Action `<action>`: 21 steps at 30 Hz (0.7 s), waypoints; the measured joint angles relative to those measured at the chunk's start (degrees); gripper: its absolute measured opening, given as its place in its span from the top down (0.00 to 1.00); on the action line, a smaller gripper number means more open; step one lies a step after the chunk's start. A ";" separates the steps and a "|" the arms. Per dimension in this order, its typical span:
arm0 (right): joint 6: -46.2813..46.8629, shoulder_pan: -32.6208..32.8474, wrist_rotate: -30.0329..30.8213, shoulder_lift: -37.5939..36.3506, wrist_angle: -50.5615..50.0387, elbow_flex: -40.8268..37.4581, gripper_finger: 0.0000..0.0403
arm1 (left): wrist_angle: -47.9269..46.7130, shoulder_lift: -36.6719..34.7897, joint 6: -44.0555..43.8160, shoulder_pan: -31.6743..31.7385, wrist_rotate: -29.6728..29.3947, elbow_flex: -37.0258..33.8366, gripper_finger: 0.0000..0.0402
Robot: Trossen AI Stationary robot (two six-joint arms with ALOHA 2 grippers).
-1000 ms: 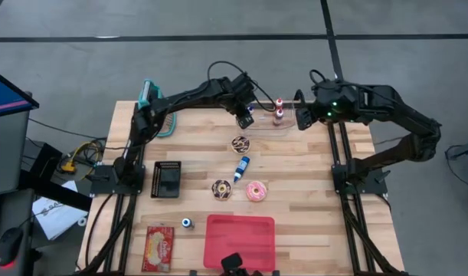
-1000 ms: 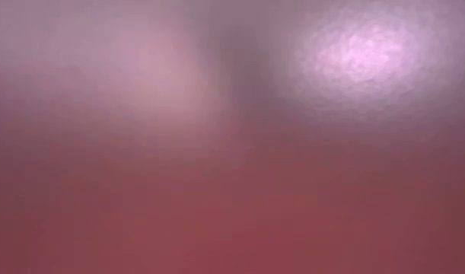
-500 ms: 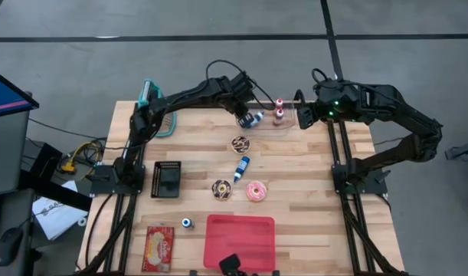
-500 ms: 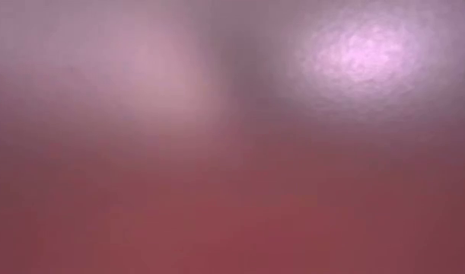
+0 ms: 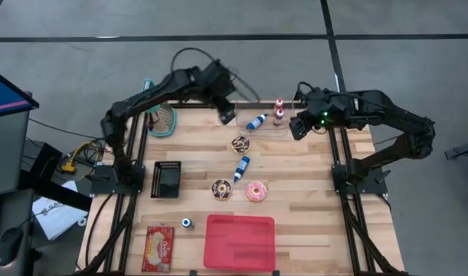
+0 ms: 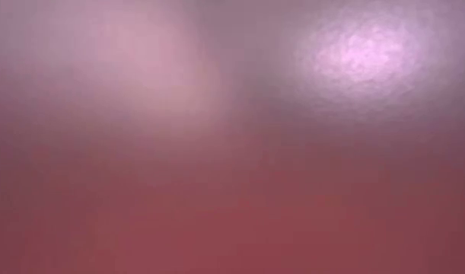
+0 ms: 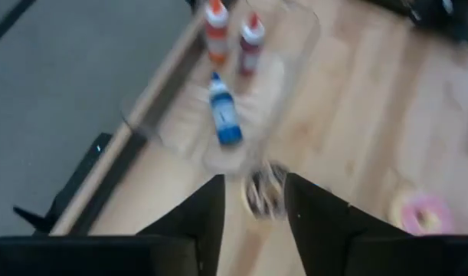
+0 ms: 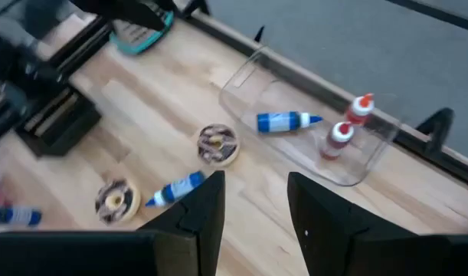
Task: Pick & Place Food Item
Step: Put the top blue food coloring bottle into the transparent bin
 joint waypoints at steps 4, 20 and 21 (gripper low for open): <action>-6.78 4.46 -5.48 2.45 -0.24 0.07 0.66 | 0.49 -9.95 1.41 -3.99 0.14 -11.61 0.60; -52.41 6.28 -28.59 25.38 5.22 0.04 0.66 | 18.10 -45.74 -11.92 -33.47 -13.36 -49.32 0.52; -54.70 6.09 -28.55 26.98 5.34 0.04 0.66 | 18.11 -46.25 -13.58 -35.22 -14.74 -49.93 0.52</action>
